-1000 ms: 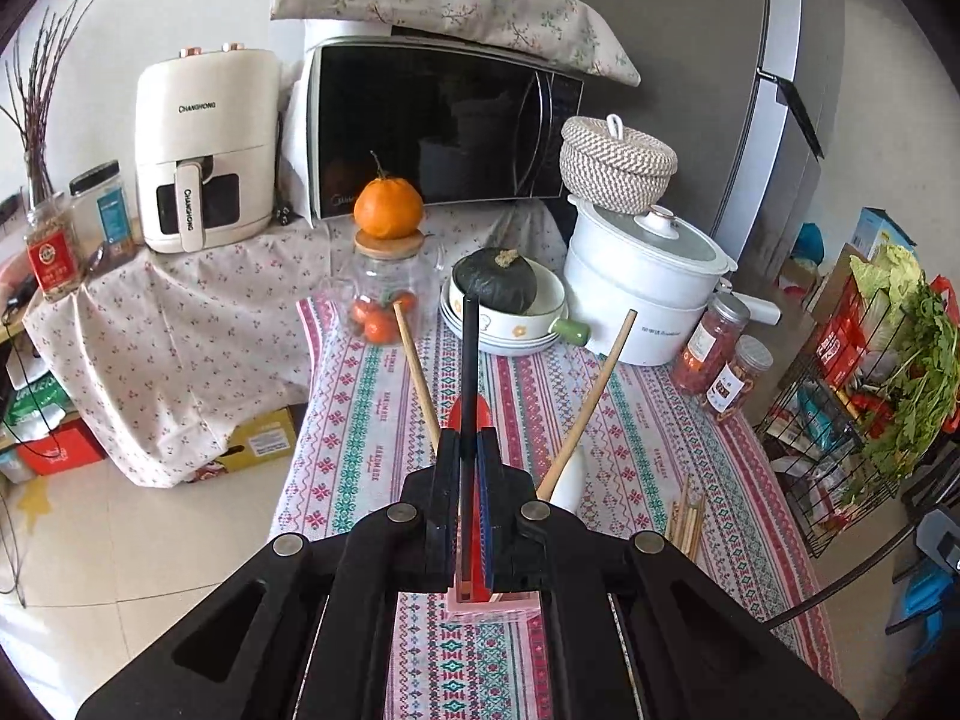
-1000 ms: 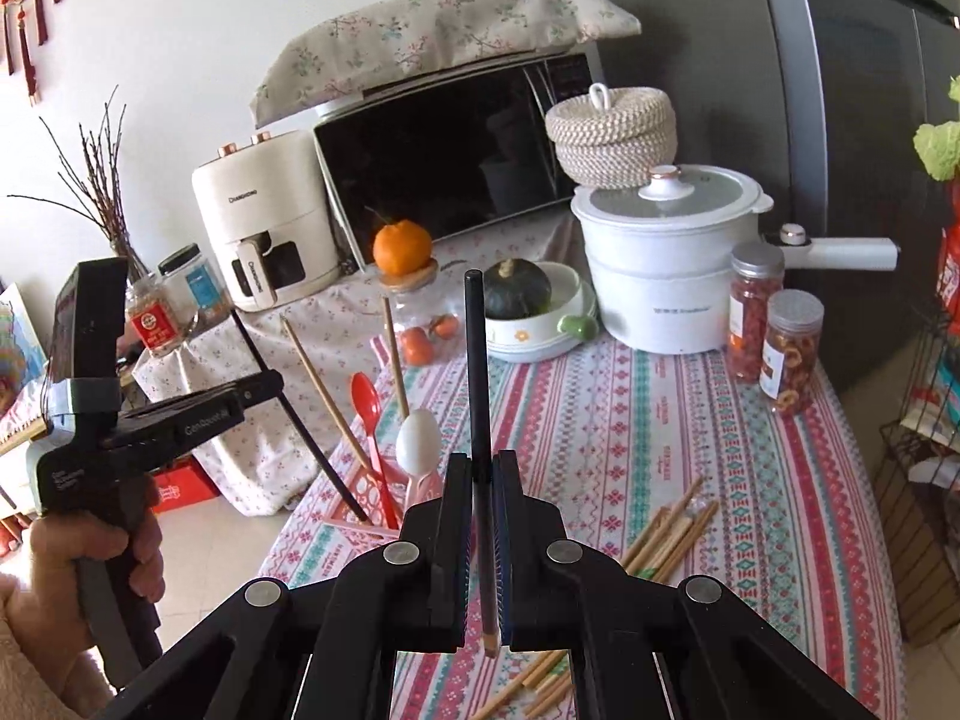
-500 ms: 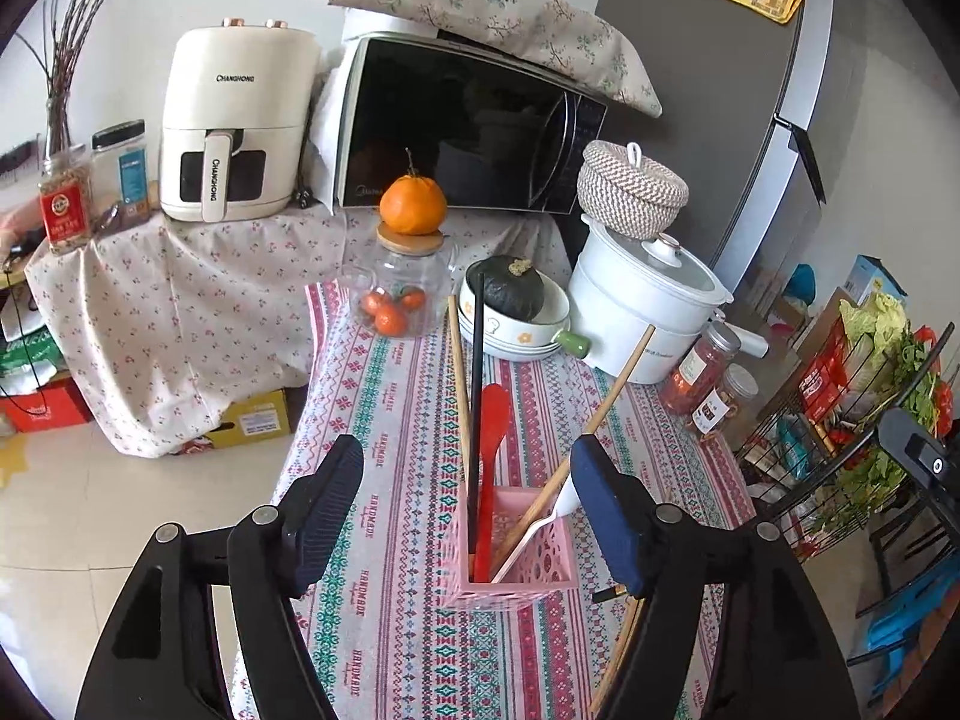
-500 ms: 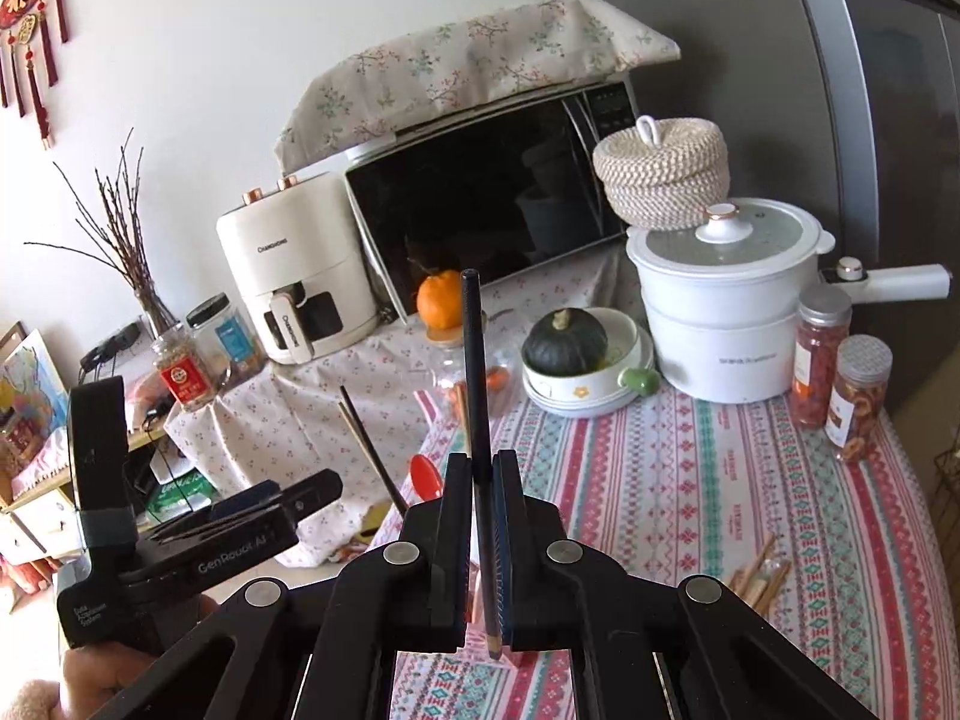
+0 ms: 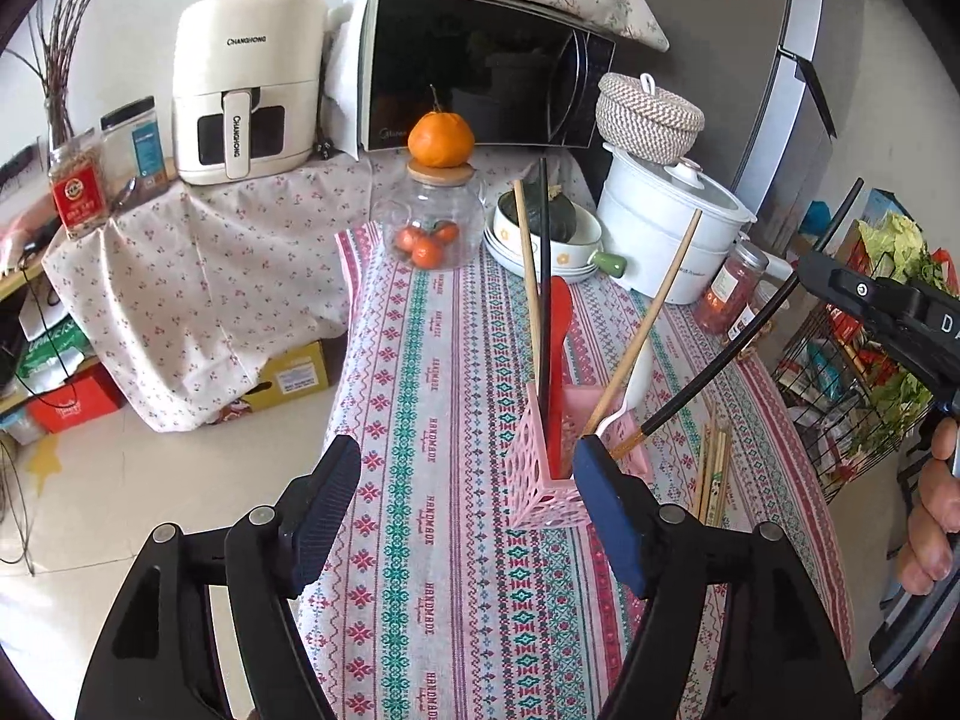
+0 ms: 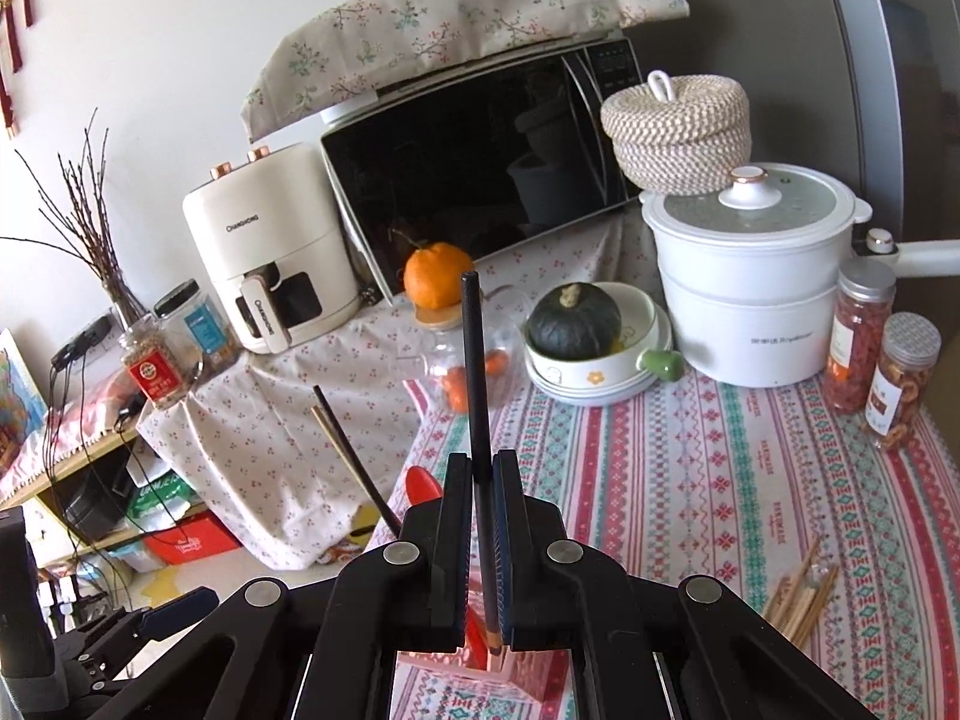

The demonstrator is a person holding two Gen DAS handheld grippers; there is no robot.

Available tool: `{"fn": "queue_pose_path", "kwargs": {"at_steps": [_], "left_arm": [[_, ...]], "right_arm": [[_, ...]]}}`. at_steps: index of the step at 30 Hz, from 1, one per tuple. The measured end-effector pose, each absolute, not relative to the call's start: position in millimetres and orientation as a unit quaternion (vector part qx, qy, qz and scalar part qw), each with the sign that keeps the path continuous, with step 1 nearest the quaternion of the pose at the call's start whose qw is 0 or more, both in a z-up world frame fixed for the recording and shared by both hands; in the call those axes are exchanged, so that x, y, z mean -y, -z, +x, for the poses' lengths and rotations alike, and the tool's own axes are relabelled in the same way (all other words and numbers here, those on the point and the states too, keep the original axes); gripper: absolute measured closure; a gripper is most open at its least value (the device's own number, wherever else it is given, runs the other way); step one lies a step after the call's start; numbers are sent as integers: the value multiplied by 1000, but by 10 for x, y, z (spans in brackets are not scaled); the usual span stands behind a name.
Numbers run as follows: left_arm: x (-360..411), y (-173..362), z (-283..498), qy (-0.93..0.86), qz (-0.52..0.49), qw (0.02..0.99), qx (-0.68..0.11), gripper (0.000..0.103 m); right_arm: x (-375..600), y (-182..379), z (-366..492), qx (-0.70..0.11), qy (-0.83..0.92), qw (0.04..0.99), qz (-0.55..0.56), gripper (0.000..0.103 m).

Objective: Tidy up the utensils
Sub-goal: 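Lower the right tool's black chopstick into the basket and open it, then move both open tools back to the pile of wooden chopsticks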

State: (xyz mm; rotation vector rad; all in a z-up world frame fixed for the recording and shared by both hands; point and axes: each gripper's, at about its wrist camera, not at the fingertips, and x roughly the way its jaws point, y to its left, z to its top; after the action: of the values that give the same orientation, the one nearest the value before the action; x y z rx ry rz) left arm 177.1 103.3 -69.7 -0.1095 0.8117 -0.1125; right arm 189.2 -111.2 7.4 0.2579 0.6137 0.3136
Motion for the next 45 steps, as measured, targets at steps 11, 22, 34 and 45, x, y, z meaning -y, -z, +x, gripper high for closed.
{"fn": "queue_pose_path", "kwargs": {"at_steps": [11, 22, 34, 45], "left_arm": [[-1018, 675, 1752, 64, -62, 912, -400, 22], [-812, 705, 1620, 65, -62, 909, -408, 12], [-255, 863, 1517, 67, -9, 900, -431, 5], [504, 1133, 1547, 106, 38, 872, -476, 3]], "right_arm": [[1081, 130, 1991, -335, -152, 921, 132, 72], [1460, 51, 1684, -324, -93, 934, 118, 0], [1981, 475, 1439, -392, -24, 917, 74, 0], [2715, 761, 1323, -432, 48, 896, 93, 0]]}}
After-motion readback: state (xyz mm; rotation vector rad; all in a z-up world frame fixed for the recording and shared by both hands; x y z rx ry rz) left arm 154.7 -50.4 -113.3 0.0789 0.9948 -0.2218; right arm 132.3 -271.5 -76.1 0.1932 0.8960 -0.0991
